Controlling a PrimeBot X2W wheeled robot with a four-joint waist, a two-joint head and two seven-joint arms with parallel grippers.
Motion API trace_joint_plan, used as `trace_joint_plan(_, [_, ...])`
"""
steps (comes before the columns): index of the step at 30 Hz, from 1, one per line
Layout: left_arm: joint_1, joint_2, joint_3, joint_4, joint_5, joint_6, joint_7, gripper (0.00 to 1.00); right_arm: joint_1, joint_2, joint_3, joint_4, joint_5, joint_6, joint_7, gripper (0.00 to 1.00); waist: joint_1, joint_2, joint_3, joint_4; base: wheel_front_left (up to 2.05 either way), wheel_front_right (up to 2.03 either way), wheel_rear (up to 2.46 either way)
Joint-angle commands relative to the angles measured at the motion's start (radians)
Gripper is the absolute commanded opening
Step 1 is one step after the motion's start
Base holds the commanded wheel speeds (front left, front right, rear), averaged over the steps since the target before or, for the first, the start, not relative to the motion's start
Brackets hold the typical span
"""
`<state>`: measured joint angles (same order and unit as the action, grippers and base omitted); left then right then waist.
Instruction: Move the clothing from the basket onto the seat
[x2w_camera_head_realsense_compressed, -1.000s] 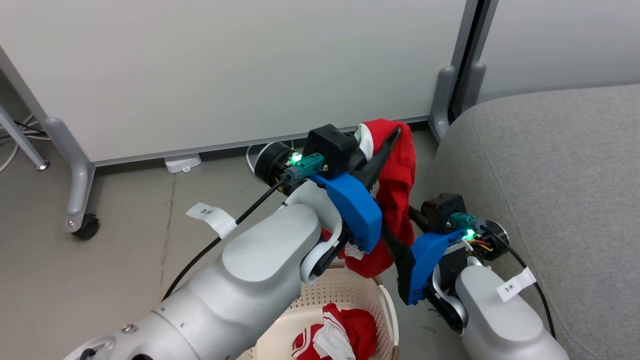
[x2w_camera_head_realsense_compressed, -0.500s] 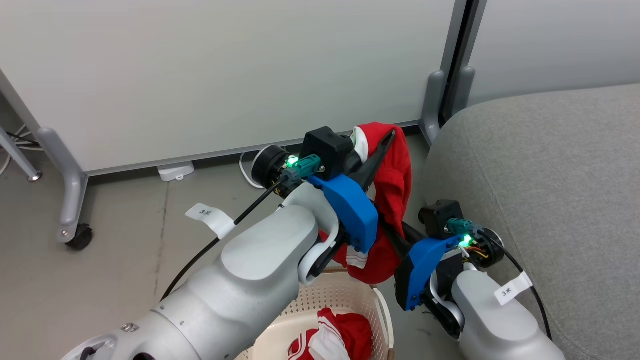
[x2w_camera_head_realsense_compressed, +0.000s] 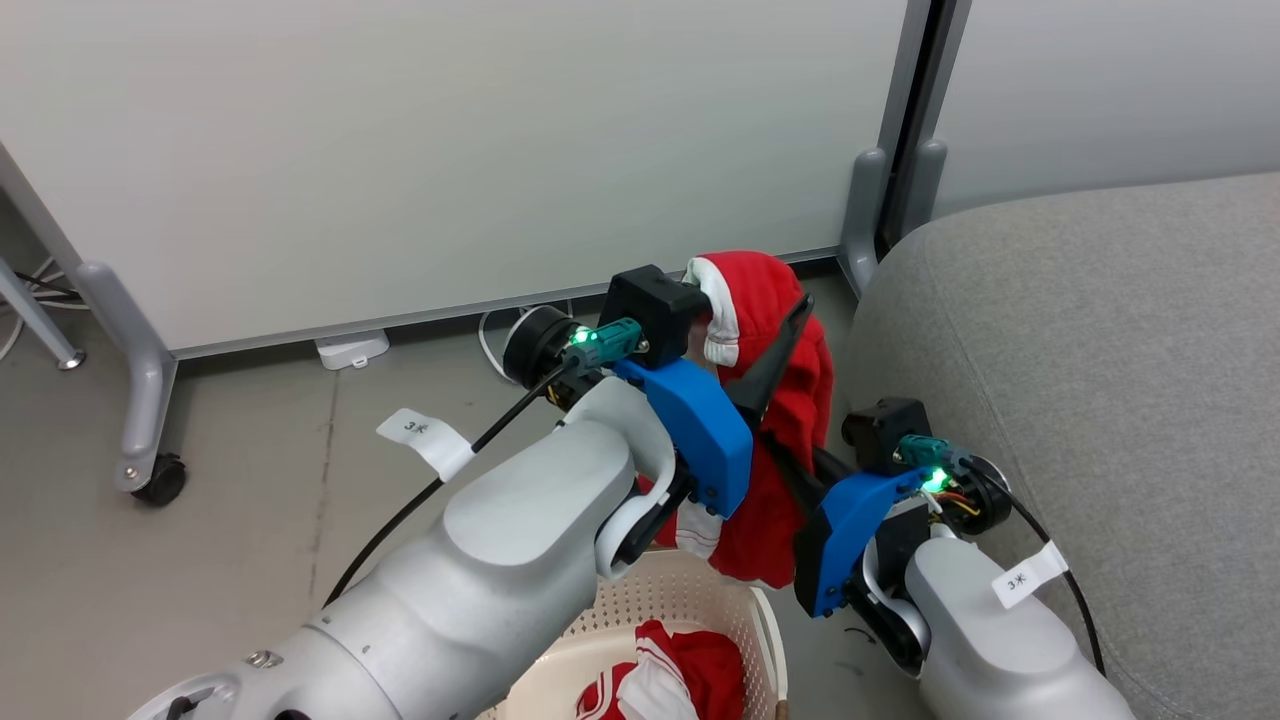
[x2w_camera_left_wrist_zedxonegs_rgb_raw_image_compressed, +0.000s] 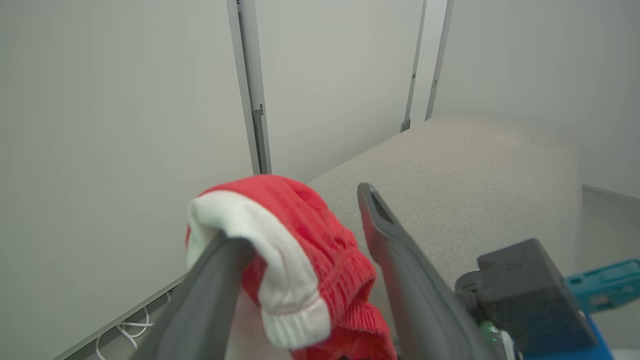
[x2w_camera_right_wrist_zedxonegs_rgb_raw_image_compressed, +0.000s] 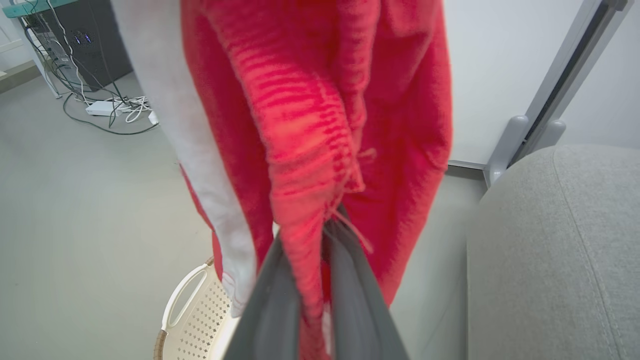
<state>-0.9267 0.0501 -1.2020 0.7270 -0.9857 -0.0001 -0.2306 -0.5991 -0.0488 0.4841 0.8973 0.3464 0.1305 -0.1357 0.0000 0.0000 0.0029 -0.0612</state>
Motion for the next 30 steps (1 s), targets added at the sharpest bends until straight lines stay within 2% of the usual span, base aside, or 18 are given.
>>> trace_joint_plan(1, [0.008, 0.001, -0.003, 0.006, -0.008, -0.001, -0.001, 1.0, -0.02, -0.003, 0.0, 0.006, 0.006, 0.0, -0.01, 0.0, 0.0, 0.0, 0.001, 0.001, 0.0, 0.0, 0.0])
trace_joint_plan(9, [0.061, 0.012, -0.011, 0.021, -0.014, -0.008, -0.01, 1.0, -0.037, -0.003, -0.03, 0.035, -0.001, 0.0, -0.032, 0.0, 0.0, 0.0, 0.004, 0.005, 0.0, 0.0, 0.0])
trace_joint_plan(16, [0.139, 0.066, 0.037, -0.017, 0.009, 0.001, -0.034, 1.0, -0.053, -0.003, -0.059, 0.059, -0.013, 0.0, -0.047, 0.0, 0.0, 0.0, 0.012, 0.005, 0.0, 0.0, 0.0])
trace_joint_plan(21, [0.253, 0.133, 0.139, -0.138, 0.08, -0.009, -0.035, 1.0, -0.064, -0.003, -0.083, 0.071, -0.024, 0.0, -0.057, 0.0, 0.0, 0.0, 0.022, 0.001, 0.0, 0.0, 0.0])
trace_joint_plan(30, [0.49, 0.227, 0.363, -0.336, 0.236, 0.02, -0.036, 1.0, -0.079, -0.003, -0.13, 0.084, -0.055, 0.0, -0.071, 0.0, 0.0, 0.0, 0.035, -0.015, 0.0, 0.0, 0.0])
